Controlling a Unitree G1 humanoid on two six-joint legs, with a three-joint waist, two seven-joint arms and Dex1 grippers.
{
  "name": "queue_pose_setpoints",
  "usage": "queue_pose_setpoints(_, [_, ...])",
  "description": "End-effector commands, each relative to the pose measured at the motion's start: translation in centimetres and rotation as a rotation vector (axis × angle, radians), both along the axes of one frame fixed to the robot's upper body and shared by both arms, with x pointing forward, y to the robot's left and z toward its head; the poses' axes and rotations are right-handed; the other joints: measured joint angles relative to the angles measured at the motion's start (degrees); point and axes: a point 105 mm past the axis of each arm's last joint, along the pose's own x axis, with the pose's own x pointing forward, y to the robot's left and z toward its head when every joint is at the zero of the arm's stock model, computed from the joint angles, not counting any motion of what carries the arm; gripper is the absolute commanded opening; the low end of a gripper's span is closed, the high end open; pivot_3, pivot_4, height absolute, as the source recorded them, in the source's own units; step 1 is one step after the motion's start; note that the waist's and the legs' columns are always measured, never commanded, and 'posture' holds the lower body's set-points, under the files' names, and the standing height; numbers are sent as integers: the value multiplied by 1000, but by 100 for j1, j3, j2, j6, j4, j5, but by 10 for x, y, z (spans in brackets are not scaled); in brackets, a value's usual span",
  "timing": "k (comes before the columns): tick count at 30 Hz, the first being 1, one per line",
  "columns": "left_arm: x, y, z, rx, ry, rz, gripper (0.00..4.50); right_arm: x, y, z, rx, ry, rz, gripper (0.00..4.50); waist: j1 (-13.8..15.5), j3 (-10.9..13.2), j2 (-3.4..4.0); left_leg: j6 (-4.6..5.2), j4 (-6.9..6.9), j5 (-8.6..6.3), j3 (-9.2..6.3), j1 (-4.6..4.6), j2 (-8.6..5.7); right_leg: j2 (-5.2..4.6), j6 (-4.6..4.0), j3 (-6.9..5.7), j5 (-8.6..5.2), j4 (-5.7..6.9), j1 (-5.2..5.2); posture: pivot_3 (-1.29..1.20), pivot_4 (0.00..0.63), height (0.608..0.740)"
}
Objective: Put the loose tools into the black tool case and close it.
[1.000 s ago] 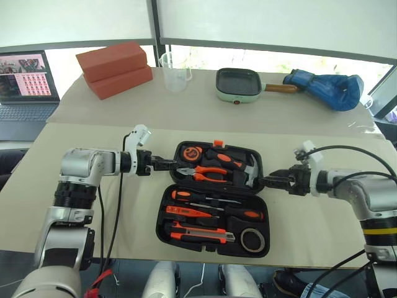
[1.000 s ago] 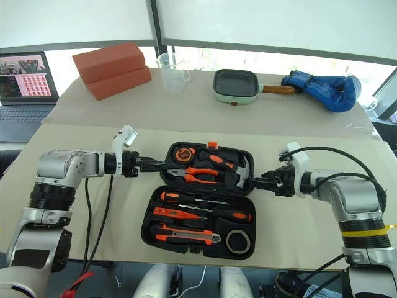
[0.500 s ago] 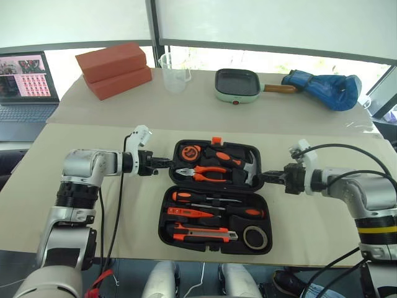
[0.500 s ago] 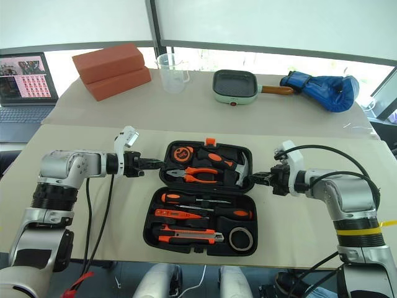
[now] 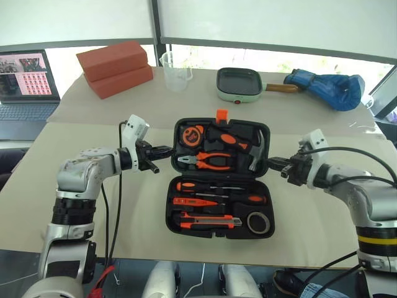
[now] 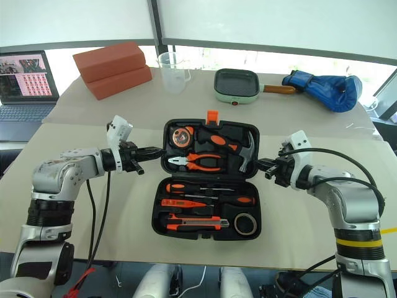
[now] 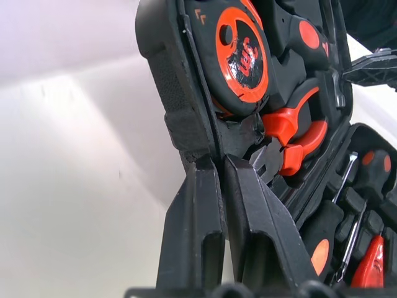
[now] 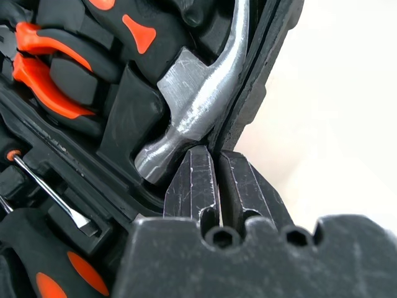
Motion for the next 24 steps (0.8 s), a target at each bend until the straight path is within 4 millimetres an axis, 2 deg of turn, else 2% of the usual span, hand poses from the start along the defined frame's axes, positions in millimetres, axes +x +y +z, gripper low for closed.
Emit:
queue_pose_setpoints(1, [-17,-22,18,16,-189,-88,44,-7,19,33,-23,-216,66,0,-6,0,0,0,-1,0,1,0,1,0,0,0,0,0,0,0,150,740])
queue_pose_setpoints(8, [-16,-12,-11,176,-391,73,44,-16,19,18,-164,-392,-1,0,7,0,0,0,-5,0,2,9,-1,-2,0,2,0,-7,5,0,150,740])
queue_pose_setpoints(12, [-11,6,-9,246,-571,259,44,-26,13,10,-336,-585,-17,0,10,-3,5,-1,-6,0,5,16,-3,-3,-1,7,0,-7,9,0,150,740])
queue_pose_setpoints(18, [-26,21,-1,298,-764,356,44,-41,4,5,-484,-771,-14,0,-41,-3,5,-6,-6,3,6,22,2,1,-6,10,3,-3,8,0,150,740])
queue_pose_setpoints(24, [-39,33,-9,309,-751,388,44,-54,-1,-8,-564,-821,26,0,-53,-3,5,-5,-6,4,8,32,4,0,-6,10,3,-2,18,0,150,740])
